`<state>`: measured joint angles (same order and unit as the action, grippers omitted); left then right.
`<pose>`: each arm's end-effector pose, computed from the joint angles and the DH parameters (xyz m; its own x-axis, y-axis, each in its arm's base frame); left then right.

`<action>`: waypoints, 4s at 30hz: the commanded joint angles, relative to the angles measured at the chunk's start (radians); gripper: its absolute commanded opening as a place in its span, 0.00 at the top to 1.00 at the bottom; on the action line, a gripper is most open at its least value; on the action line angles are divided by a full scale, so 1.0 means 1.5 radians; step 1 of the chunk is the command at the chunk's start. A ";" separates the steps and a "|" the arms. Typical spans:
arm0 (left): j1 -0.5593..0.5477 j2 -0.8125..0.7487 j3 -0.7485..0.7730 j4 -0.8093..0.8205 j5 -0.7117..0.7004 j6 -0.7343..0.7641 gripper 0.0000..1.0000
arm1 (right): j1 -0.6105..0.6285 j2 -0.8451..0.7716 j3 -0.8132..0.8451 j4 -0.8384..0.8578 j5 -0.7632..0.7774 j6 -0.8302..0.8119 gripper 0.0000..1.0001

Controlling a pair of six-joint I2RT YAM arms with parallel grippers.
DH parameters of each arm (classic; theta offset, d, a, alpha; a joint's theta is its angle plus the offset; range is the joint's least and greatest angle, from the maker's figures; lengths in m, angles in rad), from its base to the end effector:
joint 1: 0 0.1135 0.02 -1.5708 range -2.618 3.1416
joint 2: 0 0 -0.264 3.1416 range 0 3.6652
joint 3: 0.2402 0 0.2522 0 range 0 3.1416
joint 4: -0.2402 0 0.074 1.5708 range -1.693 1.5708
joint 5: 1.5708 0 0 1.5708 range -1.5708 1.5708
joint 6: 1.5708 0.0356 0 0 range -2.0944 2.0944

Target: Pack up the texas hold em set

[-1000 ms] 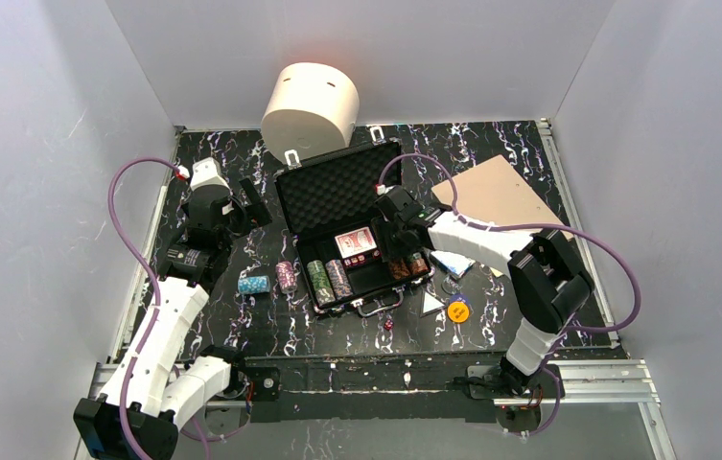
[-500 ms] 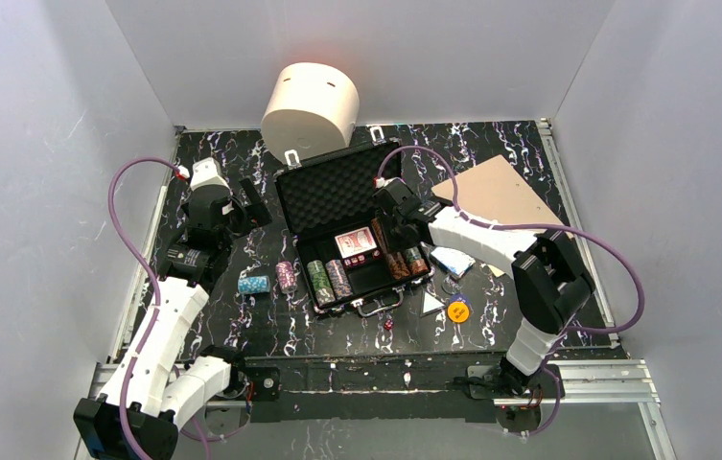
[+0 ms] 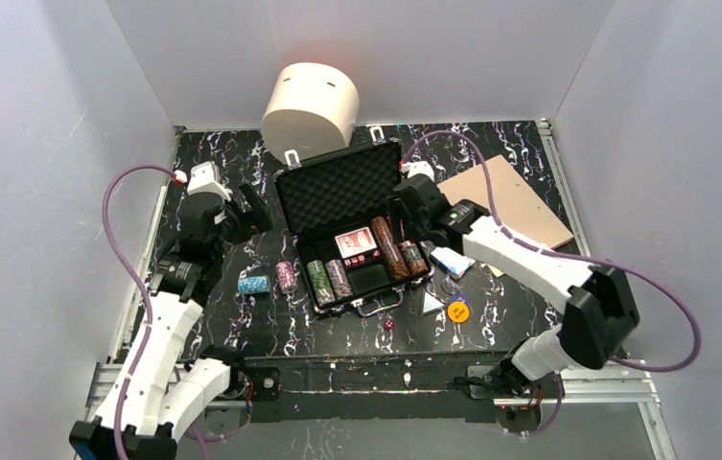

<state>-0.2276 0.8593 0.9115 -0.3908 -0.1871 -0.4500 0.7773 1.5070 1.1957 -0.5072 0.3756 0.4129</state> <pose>0.1884 -0.0369 0.3499 -0.3135 -0.3661 -0.8762 -0.0950 0.9302 -0.3546 0.2429 0.2207 0.2808 -0.6668 -0.1324 -0.7334 -0.2251 0.9739 0.0289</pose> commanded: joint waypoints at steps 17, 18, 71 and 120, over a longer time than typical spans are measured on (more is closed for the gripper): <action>-0.003 -0.082 0.009 -0.037 0.027 -0.116 0.03 | -0.245 -0.147 -0.139 -0.147 -0.034 0.282 0.07; -0.002 -0.083 0.005 -0.037 0.029 -0.120 0.03 | -0.260 -0.138 -0.137 -0.155 -0.035 0.298 0.07; -0.003 -0.135 0.019 -0.077 0.063 -0.082 0.02 | 0.216 0.058 -0.107 -0.080 -0.215 0.035 0.44; -0.002 -0.138 0.030 -0.119 0.011 -0.058 0.02 | 0.192 0.064 0.106 -0.090 -0.124 -0.023 0.77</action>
<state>-0.2279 0.6575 0.9306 -0.5514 -0.1444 -0.5430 1.0985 1.6539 1.2552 -0.6884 0.1097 0.3408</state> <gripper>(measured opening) 0.979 0.304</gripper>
